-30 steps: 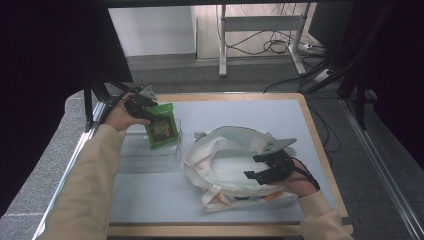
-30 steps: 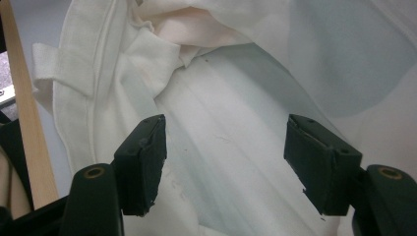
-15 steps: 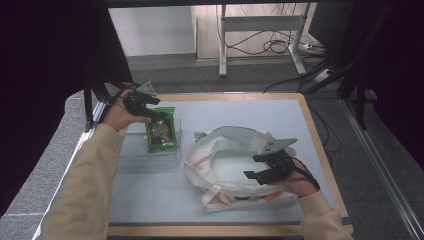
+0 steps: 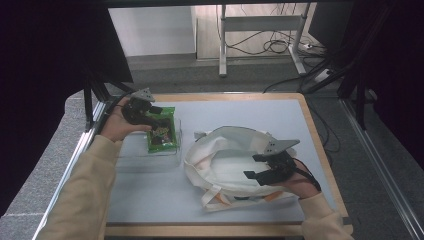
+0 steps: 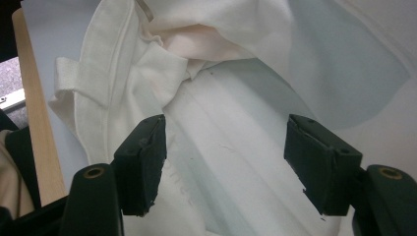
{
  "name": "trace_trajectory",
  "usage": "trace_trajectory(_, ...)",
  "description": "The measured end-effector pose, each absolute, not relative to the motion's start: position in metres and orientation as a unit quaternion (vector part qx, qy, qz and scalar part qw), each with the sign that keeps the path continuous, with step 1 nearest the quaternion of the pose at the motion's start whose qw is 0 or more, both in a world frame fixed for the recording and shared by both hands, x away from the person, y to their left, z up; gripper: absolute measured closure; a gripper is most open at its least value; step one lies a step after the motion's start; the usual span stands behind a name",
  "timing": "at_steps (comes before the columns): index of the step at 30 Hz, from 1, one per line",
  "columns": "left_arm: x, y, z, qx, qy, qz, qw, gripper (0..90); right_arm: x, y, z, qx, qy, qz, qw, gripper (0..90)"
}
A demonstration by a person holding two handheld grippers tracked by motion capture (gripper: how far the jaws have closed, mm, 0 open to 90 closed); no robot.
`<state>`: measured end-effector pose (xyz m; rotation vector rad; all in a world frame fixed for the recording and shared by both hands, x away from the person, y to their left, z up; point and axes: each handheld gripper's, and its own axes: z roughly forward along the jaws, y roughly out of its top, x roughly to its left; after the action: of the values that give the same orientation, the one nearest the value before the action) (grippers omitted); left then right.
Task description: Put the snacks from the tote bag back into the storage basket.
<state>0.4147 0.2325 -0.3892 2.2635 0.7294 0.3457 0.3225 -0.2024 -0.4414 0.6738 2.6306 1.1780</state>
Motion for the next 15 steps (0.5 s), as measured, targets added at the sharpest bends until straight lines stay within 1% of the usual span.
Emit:
trace_trajectory(9, 0.381, 0.218, -0.401, 0.875, 0.271, 0.123, 0.381, 34.9, 0.321, -0.202, -0.441, 0.229, 0.884, 0.396, 0.094, 31.6)
trace_trajectory(15, 0.359, 0.209, -0.407, 0.865, 0.277, 0.115, 0.402, 35.7, 0.320, -0.202, -0.438, 0.231, 0.883, 0.397, 0.100, 31.5)
